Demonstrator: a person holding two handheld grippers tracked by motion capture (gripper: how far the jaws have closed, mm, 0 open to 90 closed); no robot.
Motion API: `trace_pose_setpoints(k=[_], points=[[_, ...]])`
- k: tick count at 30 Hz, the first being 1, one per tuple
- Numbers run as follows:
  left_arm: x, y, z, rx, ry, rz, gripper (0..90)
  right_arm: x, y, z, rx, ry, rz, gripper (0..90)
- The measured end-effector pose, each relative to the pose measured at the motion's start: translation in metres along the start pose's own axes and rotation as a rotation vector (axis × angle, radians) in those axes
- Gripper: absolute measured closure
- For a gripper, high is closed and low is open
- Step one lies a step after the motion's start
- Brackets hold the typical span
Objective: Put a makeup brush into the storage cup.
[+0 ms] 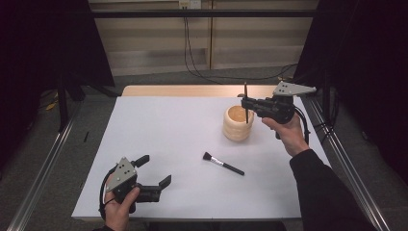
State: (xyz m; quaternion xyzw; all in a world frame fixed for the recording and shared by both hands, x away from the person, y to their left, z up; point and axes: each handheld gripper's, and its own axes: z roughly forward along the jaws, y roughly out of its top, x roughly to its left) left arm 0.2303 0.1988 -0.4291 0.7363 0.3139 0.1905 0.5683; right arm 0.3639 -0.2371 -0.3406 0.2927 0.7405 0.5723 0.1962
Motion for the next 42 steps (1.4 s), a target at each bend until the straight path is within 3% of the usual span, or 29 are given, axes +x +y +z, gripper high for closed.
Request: trace_pose_setpoints(k=[18, 29, 35, 42], points=[[0.001, -0.001, -0.001, -0.003, -0.005, -0.006, 1.2, -0.020, 0.007, 0.027, 0.027, -0.073, -0.003, 82.9], [0.001, -0.001, 0.000, -0.002, -0.003, -0.005, 1.2, -0.033, -0.007, 0.037, 0.040, -0.111, 0.018, 82.9], [0.005, -0.003, -0.001, -0.009, -0.003, -0.035, 1.4, -0.032, -0.015, 0.043, 0.046, -0.101, 0.032, 82.8], [0.005, -0.002, -0.002, -0.007, 0.010, -0.023, 1.6, -0.033, -0.030, 0.046, 0.069, -0.102, 0.054, 82.8]])
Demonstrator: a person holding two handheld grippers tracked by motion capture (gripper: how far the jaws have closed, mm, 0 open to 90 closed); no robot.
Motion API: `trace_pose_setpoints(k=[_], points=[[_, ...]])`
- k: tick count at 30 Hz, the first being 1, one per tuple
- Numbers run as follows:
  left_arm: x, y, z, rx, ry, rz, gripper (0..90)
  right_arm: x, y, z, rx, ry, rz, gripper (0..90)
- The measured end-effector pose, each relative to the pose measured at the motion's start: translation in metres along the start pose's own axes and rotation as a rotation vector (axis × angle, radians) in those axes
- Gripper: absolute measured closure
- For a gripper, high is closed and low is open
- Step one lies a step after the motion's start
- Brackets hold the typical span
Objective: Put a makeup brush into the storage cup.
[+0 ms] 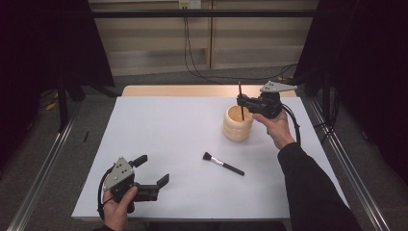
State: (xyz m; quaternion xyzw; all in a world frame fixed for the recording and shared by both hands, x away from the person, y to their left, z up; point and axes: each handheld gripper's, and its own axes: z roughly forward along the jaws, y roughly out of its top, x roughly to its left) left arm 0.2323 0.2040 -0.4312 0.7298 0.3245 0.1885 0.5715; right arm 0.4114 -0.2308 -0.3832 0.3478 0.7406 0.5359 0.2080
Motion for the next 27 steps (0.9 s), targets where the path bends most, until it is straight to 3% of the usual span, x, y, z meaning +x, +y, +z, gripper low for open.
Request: trace_pose_setpoints(k=[14, 25, 27], points=[[-0.001, 0.001, 0.000, -0.004, -0.008, 0.022, 1.6, 0.000, -0.026, 0.003, 0.022, 0.000, 0.037, 82.8], [-0.004, 0.001, 0.000, -0.001, 0.004, 0.018, 1.6, 0.001, -0.032, 0.006, 0.031, 0.004, 0.046, 82.5], [-0.004, 0.001, 0.000, -0.001, 0.000, 0.039, 1.6, 0.001, -0.034, 0.006, 0.031, 0.007, 0.048, 82.3]])
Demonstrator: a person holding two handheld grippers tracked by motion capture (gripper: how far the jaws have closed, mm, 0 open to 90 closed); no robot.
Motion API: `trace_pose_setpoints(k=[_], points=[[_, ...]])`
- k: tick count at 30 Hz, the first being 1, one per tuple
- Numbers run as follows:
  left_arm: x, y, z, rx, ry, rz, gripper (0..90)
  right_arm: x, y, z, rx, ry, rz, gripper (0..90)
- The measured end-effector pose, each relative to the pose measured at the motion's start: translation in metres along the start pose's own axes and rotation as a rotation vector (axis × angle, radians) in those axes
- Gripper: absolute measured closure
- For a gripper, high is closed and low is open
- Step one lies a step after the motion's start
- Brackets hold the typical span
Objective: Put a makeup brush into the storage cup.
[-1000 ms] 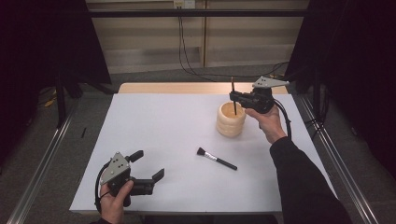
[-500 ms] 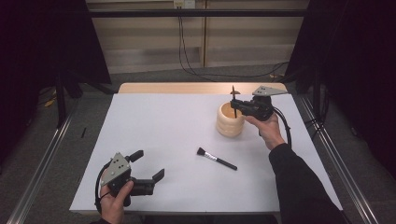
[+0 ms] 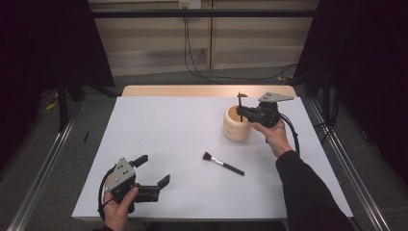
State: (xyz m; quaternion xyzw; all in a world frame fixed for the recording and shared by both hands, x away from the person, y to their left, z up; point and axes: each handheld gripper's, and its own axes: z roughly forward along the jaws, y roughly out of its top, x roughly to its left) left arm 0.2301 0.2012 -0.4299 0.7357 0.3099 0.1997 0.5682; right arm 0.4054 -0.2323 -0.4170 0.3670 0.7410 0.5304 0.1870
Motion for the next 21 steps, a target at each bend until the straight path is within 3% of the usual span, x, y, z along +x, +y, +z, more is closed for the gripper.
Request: trace_pose_setpoints(k=[16, 18, 21], points=[[-0.0001, -0.0009, 0.0006, 0.008, -0.003, -0.001, 1.7, -0.0002, -0.0015, -0.0026, 0.004, 0.005, 0.012, 75.0], [0.0000, -0.0010, 0.0005, 0.010, -0.006, -0.001, 1.7, 0.0006, -0.0012, -0.0043, 0.002, 0.012, 0.027, 71.4], [0.0011, -0.0009, -0.0003, 0.008, 0.007, -0.011, 1.8, 0.0035, 0.0008, -0.0075, -0.019, 0.011, 0.011, 63.7]])
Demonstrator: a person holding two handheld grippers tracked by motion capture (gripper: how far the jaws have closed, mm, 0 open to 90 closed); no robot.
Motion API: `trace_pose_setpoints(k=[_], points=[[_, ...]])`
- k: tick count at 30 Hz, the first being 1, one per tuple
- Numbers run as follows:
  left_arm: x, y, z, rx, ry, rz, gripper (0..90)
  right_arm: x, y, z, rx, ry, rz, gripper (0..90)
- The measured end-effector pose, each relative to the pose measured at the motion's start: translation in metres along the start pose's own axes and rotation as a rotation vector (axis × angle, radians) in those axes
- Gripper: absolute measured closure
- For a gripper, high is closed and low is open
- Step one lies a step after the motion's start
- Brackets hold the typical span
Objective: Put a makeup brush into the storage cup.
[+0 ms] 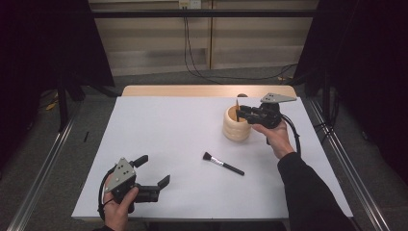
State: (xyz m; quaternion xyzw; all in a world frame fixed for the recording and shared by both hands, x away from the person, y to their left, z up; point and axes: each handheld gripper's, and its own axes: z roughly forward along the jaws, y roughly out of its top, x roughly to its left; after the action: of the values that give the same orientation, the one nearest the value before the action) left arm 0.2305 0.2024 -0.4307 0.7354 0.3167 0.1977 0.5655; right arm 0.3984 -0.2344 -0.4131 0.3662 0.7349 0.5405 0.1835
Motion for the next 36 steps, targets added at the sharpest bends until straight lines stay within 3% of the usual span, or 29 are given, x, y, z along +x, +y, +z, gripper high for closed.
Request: trace_pose_setpoints(k=[11, 18, 22, 29, 36], points=[[0.000, 0.000, 0.000, 0.001, -0.002, 0.005, 1.8, 0.009, -0.002, -0.008, -0.024, 0.000, -0.019, 22.6], [0.001, 0.001, -0.001, -0.002, 0.008, 0.008, 2.1, 0.012, -0.002, -0.016, -0.042, 0.012, 0.002, 9.5], [0.001, 0.001, -0.001, -0.006, 0.002, 0.011, 2.0, 0.015, -0.001, -0.022, -0.046, 0.015, -0.011, 0.0], [0.002, 0.001, -0.003, -0.005, 0.015, 0.007, 2.1, 0.024, -0.006, -0.035, -0.053, 0.016, -0.019, 0.8], [0.003, 0.000, -0.006, -0.012, 0.026, -0.002, 2.1, 0.028, -0.010, -0.049, -0.055, -0.029, -0.014, 2.1]])
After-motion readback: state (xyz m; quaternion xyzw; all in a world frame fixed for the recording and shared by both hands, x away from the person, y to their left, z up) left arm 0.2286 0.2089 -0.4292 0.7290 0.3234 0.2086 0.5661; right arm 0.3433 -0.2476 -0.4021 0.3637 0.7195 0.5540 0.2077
